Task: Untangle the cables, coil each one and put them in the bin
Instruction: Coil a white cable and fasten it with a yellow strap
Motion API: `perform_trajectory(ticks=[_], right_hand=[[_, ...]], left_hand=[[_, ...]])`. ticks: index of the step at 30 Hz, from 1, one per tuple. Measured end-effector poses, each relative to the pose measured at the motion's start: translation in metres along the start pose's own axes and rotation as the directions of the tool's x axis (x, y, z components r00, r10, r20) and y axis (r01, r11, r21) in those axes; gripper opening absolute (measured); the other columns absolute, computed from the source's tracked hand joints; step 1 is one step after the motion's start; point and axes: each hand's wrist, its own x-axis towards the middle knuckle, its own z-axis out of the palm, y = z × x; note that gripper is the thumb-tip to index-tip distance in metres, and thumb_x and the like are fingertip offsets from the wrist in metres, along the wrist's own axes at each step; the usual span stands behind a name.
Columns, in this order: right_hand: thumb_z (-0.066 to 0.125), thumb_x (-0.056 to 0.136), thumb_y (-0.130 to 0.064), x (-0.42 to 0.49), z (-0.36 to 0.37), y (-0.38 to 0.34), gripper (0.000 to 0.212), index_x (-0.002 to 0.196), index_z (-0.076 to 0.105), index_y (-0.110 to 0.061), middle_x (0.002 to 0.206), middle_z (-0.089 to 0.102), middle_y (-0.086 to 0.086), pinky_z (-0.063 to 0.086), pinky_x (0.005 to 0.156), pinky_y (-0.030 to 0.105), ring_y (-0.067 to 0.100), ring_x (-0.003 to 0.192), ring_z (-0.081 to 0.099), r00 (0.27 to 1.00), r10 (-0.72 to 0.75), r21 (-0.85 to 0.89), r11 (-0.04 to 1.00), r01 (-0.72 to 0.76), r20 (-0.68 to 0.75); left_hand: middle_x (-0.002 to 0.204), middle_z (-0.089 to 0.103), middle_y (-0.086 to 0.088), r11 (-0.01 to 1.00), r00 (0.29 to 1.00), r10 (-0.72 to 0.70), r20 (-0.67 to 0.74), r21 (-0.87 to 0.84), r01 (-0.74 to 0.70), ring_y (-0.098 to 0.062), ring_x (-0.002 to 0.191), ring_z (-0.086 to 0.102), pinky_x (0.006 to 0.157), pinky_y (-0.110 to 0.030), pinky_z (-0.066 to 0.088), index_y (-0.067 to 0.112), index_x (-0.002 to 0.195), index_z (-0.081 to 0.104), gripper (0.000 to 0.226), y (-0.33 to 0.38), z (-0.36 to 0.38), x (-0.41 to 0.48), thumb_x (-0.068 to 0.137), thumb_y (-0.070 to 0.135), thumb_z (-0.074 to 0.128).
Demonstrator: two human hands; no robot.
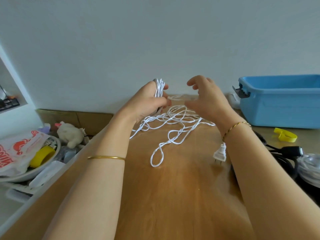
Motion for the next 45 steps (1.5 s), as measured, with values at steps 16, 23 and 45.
perform_trajectory(ticks=[16,23,45], right_hand=[[0.047,0.085,-0.003,0.001,0.010,-0.018,0.019,0.085,0.055,0.014,0.078,0.054,0.019,0.034,0.062,0.034,0.019,0.071,0.046,0.988,0.048,0.336,0.942,0.003,-0.145],[0.036,0.087,-0.004,0.001,0.009,-0.002,0.012,0.080,0.045,-0.003,0.078,0.056,0.020,0.050,0.060,0.041,0.019,0.046,0.062,0.918,0.393,0.647,0.715,-0.266,-0.056],[0.057,0.077,-0.031,-0.008,0.014,-0.030,0.040,0.088,0.063,0.007,0.074,0.060,0.010,0.047,0.068,0.037,0.020,0.067,0.057,0.978,0.012,0.533,0.837,-0.125,0.210]], left_hand=[[0.074,0.056,0.005,0.952,0.996,0.027,0.080,0.301,-0.050,-0.007,0.058,0.053,0.055,-0.023,0.041,0.015,0.096,0.057,0.028,0.005,-0.002,-0.001,0.069,0.020,0.062],[0.059,0.056,-0.005,0.919,1.000,-0.006,0.030,0.394,-0.007,-0.015,0.046,0.047,0.052,-0.026,0.039,0.013,0.062,0.052,0.024,0.002,-0.006,-0.002,0.086,0.011,0.057],[0.050,0.051,0.002,0.989,0.983,-0.147,-0.110,0.013,0.149,-0.010,0.043,0.041,0.046,-0.021,0.037,0.010,0.072,0.055,0.018,0.008,0.001,-0.002,0.090,0.010,0.054]])
